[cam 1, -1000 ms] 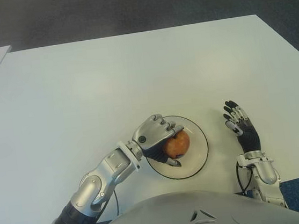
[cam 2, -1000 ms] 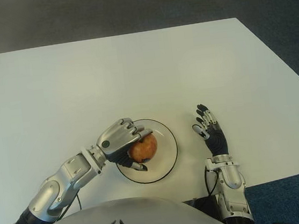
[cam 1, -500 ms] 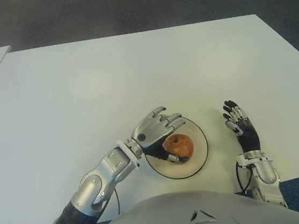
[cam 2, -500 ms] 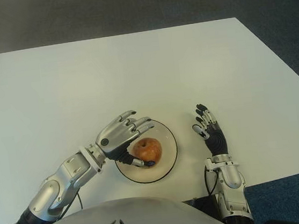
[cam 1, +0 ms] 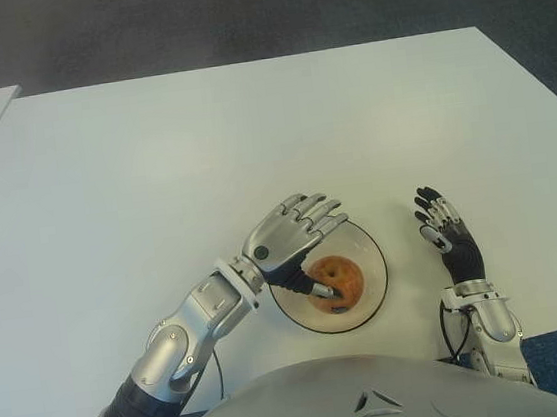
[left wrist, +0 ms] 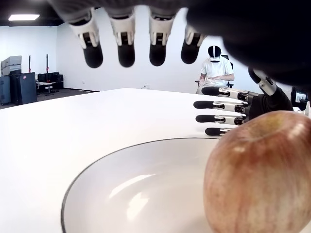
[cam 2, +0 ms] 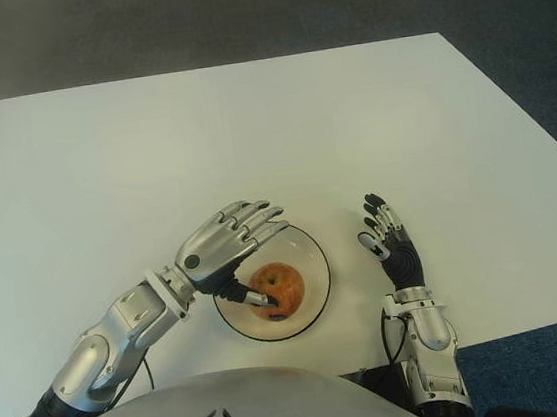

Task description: Put the apples into the plate.

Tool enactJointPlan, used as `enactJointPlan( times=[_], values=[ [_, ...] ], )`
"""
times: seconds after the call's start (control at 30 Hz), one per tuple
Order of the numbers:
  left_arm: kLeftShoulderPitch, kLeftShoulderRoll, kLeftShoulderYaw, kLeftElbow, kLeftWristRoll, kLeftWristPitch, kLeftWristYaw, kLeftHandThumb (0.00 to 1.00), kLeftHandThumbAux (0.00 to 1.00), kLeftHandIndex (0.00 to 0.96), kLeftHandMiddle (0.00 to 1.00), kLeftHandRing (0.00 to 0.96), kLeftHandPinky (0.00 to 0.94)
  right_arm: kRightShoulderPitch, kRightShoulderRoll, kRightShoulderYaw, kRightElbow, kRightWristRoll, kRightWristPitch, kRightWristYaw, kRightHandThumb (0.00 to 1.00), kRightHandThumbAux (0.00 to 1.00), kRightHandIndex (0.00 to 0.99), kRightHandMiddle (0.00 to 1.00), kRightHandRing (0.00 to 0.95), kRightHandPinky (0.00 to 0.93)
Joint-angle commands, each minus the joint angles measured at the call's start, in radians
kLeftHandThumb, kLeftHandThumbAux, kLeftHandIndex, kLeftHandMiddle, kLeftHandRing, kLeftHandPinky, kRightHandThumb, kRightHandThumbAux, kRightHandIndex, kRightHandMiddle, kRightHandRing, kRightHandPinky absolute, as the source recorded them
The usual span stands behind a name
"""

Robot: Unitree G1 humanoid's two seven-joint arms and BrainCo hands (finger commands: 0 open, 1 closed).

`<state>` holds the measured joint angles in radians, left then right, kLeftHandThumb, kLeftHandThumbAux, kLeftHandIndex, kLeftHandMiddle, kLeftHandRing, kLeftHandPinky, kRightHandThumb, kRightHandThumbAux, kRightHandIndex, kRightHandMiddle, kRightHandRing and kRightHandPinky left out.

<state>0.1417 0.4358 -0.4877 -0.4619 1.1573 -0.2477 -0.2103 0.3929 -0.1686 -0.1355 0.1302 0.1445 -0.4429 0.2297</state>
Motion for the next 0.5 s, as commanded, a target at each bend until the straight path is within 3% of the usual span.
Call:
enactJointPlan(
  times=[0.03,0.4,0.5],
  values=[
    [0.01,-0.001,0.004,0.003,0.007,0.006,0.006,0.132,0.263,0.0,0.0,0.0,0.0,0.026,0.007,0.012,0.033,-0.003,0.045,0.011,0.096,0.456,0.0,0.0,0.0,0.0],
    [0.028,-0.017,0.02,0.003,-0.018,0.025,0.019,0.119,0.264,0.0,0.0,0.0,0.0,0.036,0.012,0.015,0.027,-0.002,0.043,0.013,0.103,0.455,0.0,0.0,0.0,0.0],
    [0.084,-0.113,0.041,-0.006,-0.089,0.132,-0.003,0.125,0.276,0.0,0.0,0.0,0.0,0.034,0.012,0.016,0.036,0.004,0.019,0.024,0.093,0.459,0.0,0.0,0.0,0.0]
  ],
)
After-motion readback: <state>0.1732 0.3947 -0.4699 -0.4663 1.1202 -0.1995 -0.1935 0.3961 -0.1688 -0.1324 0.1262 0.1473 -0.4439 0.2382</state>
